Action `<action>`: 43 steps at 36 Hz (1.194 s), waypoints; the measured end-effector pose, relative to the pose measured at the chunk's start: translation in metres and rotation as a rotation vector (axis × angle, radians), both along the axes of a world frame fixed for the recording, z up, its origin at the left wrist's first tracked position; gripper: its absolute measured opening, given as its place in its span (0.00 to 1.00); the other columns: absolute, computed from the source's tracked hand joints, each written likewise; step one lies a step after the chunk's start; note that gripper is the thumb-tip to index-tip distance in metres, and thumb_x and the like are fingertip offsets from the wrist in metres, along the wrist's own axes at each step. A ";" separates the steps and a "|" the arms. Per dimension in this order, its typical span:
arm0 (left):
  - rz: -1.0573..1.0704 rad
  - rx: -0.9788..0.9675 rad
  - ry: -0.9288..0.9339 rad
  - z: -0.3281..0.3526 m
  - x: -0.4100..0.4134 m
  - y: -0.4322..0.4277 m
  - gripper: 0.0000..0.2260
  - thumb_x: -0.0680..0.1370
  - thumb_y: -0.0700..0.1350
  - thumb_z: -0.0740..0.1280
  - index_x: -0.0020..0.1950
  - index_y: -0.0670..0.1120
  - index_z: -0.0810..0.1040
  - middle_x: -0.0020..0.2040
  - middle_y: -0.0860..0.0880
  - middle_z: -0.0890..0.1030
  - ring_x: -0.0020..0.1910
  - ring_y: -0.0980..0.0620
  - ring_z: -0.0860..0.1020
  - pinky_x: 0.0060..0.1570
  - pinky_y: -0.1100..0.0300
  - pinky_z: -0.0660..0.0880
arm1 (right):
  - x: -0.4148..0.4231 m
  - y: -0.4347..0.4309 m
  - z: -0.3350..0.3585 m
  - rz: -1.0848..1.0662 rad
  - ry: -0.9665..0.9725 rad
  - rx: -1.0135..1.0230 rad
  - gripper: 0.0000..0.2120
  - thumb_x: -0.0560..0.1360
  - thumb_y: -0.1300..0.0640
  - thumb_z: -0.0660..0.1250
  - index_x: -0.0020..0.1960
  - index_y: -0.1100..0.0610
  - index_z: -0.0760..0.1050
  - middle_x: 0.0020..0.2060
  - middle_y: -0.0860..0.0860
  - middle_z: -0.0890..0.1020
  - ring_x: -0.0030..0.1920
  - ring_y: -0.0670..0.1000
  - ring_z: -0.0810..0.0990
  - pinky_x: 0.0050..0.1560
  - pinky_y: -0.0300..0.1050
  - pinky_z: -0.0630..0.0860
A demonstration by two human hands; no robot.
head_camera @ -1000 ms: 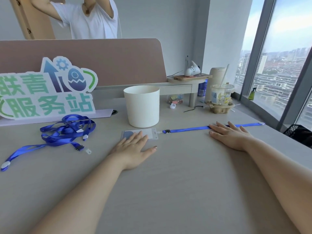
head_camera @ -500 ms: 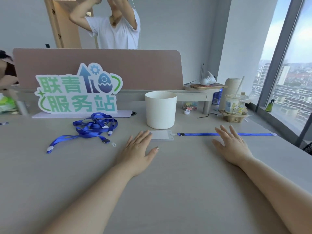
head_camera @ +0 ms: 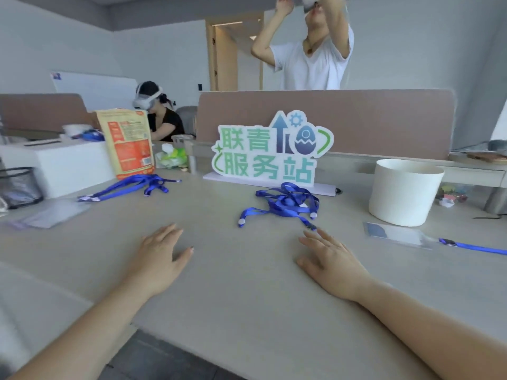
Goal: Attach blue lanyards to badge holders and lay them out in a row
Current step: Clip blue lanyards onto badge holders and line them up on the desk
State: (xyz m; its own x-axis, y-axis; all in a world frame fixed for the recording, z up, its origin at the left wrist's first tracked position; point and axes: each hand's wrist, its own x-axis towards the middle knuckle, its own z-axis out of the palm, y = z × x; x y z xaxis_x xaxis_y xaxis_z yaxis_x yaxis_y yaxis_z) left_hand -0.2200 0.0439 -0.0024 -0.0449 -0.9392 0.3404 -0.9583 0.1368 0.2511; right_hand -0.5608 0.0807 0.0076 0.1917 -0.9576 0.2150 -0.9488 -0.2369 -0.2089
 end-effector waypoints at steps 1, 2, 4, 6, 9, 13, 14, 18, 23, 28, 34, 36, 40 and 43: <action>0.054 0.014 -0.014 0.000 0.017 -0.004 0.26 0.79 0.56 0.60 0.74 0.46 0.63 0.77 0.49 0.59 0.76 0.50 0.57 0.74 0.52 0.53 | 0.021 -0.011 0.000 0.036 -0.001 0.000 0.27 0.78 0.41 0.55 0.74 0.47 0.58 0.76 0.43 0.55 0.77 0.47 0.47 0.75 0.42 0.45; 0.106 0.025 -0.022 0.000 0.033 -0.008 0.27 0.79 0.56 0.59 0.75 0.46 0.62 0.77 0.49 0.58 0.76 0.51 0.56 0.74 0.52 0.52 | 0.040 -0.023 0.000 0.072 -0.002 0.000 0.27 0.78 0.41 0.56 0.75 0.47 0.58 0.76 0.43 0.55 0.77 0.47 0.47 0.75 0.43 0.46; 0.197 0.047 -0.022 0.000 0.061 -0.018 0.28 0.79 0.58 0.57 0.76 0.47 0.59 0.78 0.49 0.55 0.77 0.51 0.53 0.74 0.52 0.50 | 0.077 -0.047 0.001 0.137 0.012 -0.012 0.27 0.78 0.40 0.56 0.75 0.47 0.56 0.76 0.44 0.55 0.77 0.48 0.47 0.75 0.44 0.46; 0.286 0.077 -0.015 0.001 0.088 -0.030 0.30 0.79 0.60 0.56 0.77 0.47 0.55 0.79 0.49 0.51 0.77 0.50 0.49 0.74 0.52 0.47 | 0.108 -0.072 0.002 0.164 0.064 -0.044 0.28 0.78 0.39 0.54 0.75 0.46 0.55 0.77 0.44 0.53 0.77 0.48 0.46 0.75 0.48 0.43; 0.426 0.116 -0.033 0.002 0.131 -0.054 0.33 0.78 0.63 0.53 0.77 0.47 0.53 0.79 0.48 0.47 0.77 0.49 0.46 0.75 0.48 0.45 | 0.143 -0.108 0.004 0.085 0.124 -0.076 0.28 0.78 0.37 0.50 0.75 0.44 0.53 0.77 0.43 0.51 0.77 0.49 0.44 0.74 0.56 0.37; 0.556 0.178 -0.095 0.004 0.173 -0.084 0.36 0.76 0.68 0.47 0.78 0.48 0.47 0.79 0.48 0.43 0.77 0.49 0.42 0.74 0.45 0.39 | 0.171 -0.144 0.003 0.007 0.131 -0.036 0.28 0.78 0.36 0.48 0.75 0.44 0.52 0.77 0.43 0.51 0.77 0.50 0.44 0.74 0.60 0.37; 0.578 0.189 -0.104 0.005 0.181 -0.090 0.37 0.76 0.69 0.46 0.78 0.48 0.46 0.79 0.48 0.43 0.77 0.49 0.41 0.74 0.45 0.39 | 0.174 -0.149 0.001 0.000 0.134 -0.026 0.28 0.78 0.36 0.48 0.75 0.44 0.51 0.77 0.43 0.51 0.77 0.49 0.44 0.74 0.60 0.37; 0.597 0.260 -0.084 0.004 0.203 -0.110 0.40 0.74 0.71 0.43 0.78 0.46 0.49 0.79 0.48 0.50 0.77 0.50 0.47 0.74 0.44 0.42 | 0.172 -0.151 -0.002 -0.034 0.127 -0.035 0.28 0.77 0.36 0.47 0.75 0.42 0.50 0.77 0.42 0.51 0.77 0.48 0.44 0.74 0.58 0.37; 0.467 0.248 -0.198 0.003 0.198 -0.109 0.38 0.75 0.69 0.40 0.74 0.48 0.63 0.73 0.50 0.65 0.74 0.53 0.58 0.73 0.45 0.43 | 0.172 -0.152 -0.002 -0.041 0.108 -0.023 0.28 0.77 0.36 0.48 0.75 0.43 0.51 0.76 0.41 0.51 0.77 0.47 0.44 0.75 0.56 0.37; 0.234 0.186 -0.174 0.009 0.182 -0.098 0.31 0.76 0.67 0.44 0.70 0.52 0.68 0.70 0.53 0.71 0.70 0.54 0.66 0.73 0.53 0.48 | 0.173 -0.153 -0.003 -0.030 0.084 -0.012 0.28 0.77 0.36 0.49 0.75 0.44 0.53 0.76 0.41 0.52 0.77 0.47 0.44 0.76 0.54 0.39; 0.052 0.126 -0.045 0.006 0.158 -0.081 0.22 0.78 0.62 0.57 0.70 0.58 0.69 0.71 0.62 0.67 0.71 0.54 0.63 0.68 0.61 0.61 | 0.175 -0.147 0.000 -0.006 0.144 -0.067 0.26 0.79 0.39 0.48 0.74 0.44 0.55 0.76 0.41 0.55 0.77 0.46 0.46 0.75 0.54 0.39; -0.024 0.136 0.023 0.003 0.148 -0.073 0.22 0.77 0.63 0.59 0.69 0.59 0.70 0.71 0.64 0.67 0.71 0.58 0.64 0.67 0.62 0.63 | 0.175 -0.144 0.001 0.018 0.161 -0.085 0.24 0.80 0.41 0.49 0.74 0.45 0.57 0.76 0.41 0.56 0.77 0.47 0.47 0.75 0.54 0.38; -0.204 0.154 0.088 -0.001 0.125 -0.051 0.25 0.73 0.66 0.59 0.68 0.59 0.71 0.69 0.67 0.68 0.69 0.66 0.64 0.66 0.67 0.61 | 0.176 -0.135 0.002 0.103 0.130 -0.105 0.22 0.81 0.47 0.52 0.74 0.46 0.59 0.75 0.41 0.58 0.77 0.46 0.50 0.75 0.53 0.40; -0.297 0.158 0.148 -0.003 0.108 -0.036 0.24 0.72 0.67 0.61 0.65 0.60 0.74 0.66 0.70 0.70 0.67 0.69 0.65 0.68 0.65 0.63 | 0.174 -0.127 0.000 0.215 0.065 -0.077 0.21 0.81 0.51 0.53 0.74 0.47 0.60 0.75 0.40 0.58 0.77 0.46 0.51 0.75 0.51 0.42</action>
State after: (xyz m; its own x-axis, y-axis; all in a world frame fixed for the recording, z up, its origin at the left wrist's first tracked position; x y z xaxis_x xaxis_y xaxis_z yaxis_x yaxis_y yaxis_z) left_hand -0.1123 0.0076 -0.0051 -0.2846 -0.9341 0.2156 -0.8345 0.3521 0.4239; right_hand -0.3869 -0.0467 0.0076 0.4054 -0.8744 0.2666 -0.8856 -0.4479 -0.1225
